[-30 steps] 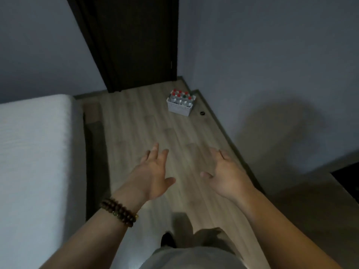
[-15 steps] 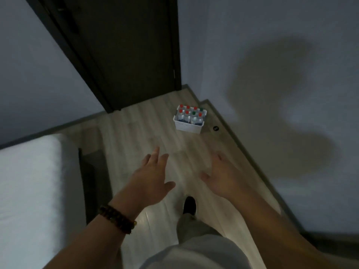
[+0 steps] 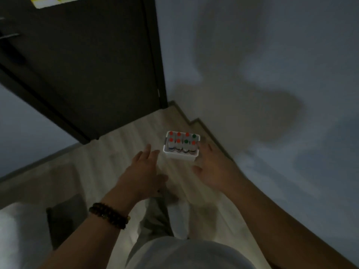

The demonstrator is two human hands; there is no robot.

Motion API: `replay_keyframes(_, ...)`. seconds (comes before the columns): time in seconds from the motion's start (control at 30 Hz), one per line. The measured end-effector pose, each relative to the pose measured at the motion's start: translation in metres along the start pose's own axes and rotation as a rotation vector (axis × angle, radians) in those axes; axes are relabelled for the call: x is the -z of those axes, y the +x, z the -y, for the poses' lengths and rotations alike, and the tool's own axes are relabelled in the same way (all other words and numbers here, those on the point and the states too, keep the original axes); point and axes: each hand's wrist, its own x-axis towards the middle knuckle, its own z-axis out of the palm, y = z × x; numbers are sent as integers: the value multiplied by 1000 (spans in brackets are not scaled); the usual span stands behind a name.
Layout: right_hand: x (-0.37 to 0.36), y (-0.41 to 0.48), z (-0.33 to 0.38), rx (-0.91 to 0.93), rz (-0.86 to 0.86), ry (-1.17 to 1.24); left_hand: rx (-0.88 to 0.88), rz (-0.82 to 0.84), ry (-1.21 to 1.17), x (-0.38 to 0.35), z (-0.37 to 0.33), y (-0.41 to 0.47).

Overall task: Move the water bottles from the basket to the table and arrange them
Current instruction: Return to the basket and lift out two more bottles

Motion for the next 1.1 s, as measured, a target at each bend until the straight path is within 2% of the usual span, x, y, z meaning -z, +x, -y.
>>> replay_keyframes(0.3, 37, 193, 21, -247, 65, 70, -247, 172, 37, 72, 36, 261)
replay_keyframes(0.43, 54, 250, 27, -325, 123, 99, -312, 230, 72, 108, 32, 339)
replay_keyframes(0.57, 48, 300, 13, -378, 160, 121, -366, 275, 52, 111, 27, 401)
replay_keyframes(0.73, 16, 347, -22, -396, 257, 178, -287, 407, 9, 76, 31, 447)
replay_keyframes(0.93, -58, 399, -92, -432, 399, 248, -196, 523, -83, -18, 38, 500)
replay_keyframes(1.1, -145, 445, -159, -430, 467, 270, -73, 510, -207, -107, 41, 560)
